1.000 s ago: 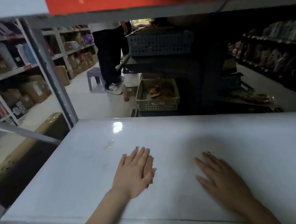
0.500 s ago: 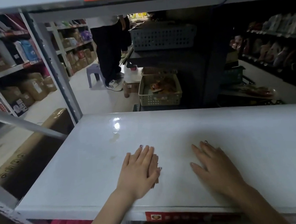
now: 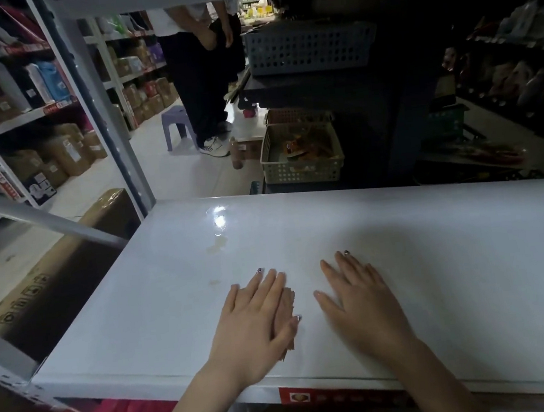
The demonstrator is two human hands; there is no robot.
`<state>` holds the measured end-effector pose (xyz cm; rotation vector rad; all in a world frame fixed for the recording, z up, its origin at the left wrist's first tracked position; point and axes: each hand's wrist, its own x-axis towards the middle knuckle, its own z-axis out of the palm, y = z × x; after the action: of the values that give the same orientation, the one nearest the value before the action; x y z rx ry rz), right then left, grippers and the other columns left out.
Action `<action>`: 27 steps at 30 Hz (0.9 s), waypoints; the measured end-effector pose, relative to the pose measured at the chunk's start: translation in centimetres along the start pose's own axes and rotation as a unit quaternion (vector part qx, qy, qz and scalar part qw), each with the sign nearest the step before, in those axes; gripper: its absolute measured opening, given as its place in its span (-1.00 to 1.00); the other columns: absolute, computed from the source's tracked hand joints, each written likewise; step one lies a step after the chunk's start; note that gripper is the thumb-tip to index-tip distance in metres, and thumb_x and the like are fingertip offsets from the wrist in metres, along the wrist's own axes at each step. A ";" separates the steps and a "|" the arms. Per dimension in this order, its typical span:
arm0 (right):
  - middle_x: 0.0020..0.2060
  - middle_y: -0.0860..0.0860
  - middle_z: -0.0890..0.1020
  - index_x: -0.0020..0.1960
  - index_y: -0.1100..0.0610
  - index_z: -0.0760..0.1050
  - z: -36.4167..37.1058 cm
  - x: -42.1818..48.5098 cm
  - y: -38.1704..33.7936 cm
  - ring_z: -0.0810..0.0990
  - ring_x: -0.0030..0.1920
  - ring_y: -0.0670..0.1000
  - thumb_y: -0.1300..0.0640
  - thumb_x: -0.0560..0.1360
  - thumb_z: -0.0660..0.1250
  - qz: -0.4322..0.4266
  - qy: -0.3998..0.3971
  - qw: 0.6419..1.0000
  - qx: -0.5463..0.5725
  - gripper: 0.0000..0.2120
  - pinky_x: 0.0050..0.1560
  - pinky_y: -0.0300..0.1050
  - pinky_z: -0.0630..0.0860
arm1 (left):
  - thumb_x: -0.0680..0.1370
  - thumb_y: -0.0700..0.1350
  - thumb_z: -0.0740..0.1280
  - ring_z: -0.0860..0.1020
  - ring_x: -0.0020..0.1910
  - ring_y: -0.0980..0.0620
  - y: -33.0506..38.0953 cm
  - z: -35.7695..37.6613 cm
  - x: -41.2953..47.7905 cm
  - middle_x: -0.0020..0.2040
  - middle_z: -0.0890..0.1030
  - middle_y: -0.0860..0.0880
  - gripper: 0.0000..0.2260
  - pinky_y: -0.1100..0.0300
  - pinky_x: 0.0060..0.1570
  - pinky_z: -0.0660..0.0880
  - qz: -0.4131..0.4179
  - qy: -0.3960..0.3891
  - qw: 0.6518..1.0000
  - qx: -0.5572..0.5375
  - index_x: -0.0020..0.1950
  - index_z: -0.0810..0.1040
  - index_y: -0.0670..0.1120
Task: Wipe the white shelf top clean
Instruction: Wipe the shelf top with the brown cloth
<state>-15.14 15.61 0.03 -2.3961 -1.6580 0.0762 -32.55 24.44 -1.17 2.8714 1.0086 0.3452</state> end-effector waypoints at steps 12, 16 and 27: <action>0.53 -0.04 -0.11 0.52 -0.08 -0.11 0.4 0.1 0.1 -0.20 0.50 -0.07 -0.30 0.32 -0.41 0.002 0.010 1.000 0.007 -0.20 0.35 -0.16 -0.35 | 0.58 0.25 -0.09 0.07 0.46 0.15 -0.5 0.1 -2.1 0.45 0.25 0.11 -0.45 0.11 0.34 0.01 0.011 0.020 1.000 -0.002 0.48 0.21 0.02; 0.53 -0.04 -0.10 0.53 -0.08 -0.10 0.4 0.1 0.2 -0.19 0.50 -0.07 -0.29 0.32 -0.42 -0.001 0.013 1.000 0.007 -0.20 0.35 -0.16 -0.37 | 0.57 0.26 -0.09 0.06 0.45 0.14 -0.9 0.4 -1.1 0.45 0.26 0.10 -0.44 0.11 0.34 0.01 0.008 0.017 1.000 0.003 0.48 0.22 0.02; 0.53 -0.04 -0.08 0.52 -0.09 -0.07 0.6 0.3 0.3 -0.17 0.50 -0.07 -0.27 0.37 -0.34 -0.009 0.037 0.999 0.014 -0.26 0.34 -0.17 -0.39 | 0.31 0.34 -0.35 -0.32 0.35 0.31 -1.5 0.0 4.4 0.45 -0.20 0.25 -0.23 0.18 0.40 -0.23 -0.040 -0.025 0.999 -0.008 0.51 -0.18 0.13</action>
<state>-14.87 15.94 -0.59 -2.3337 -1.6344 0.0062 -30.14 28.35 -0.54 2.8011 1.1015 0.2737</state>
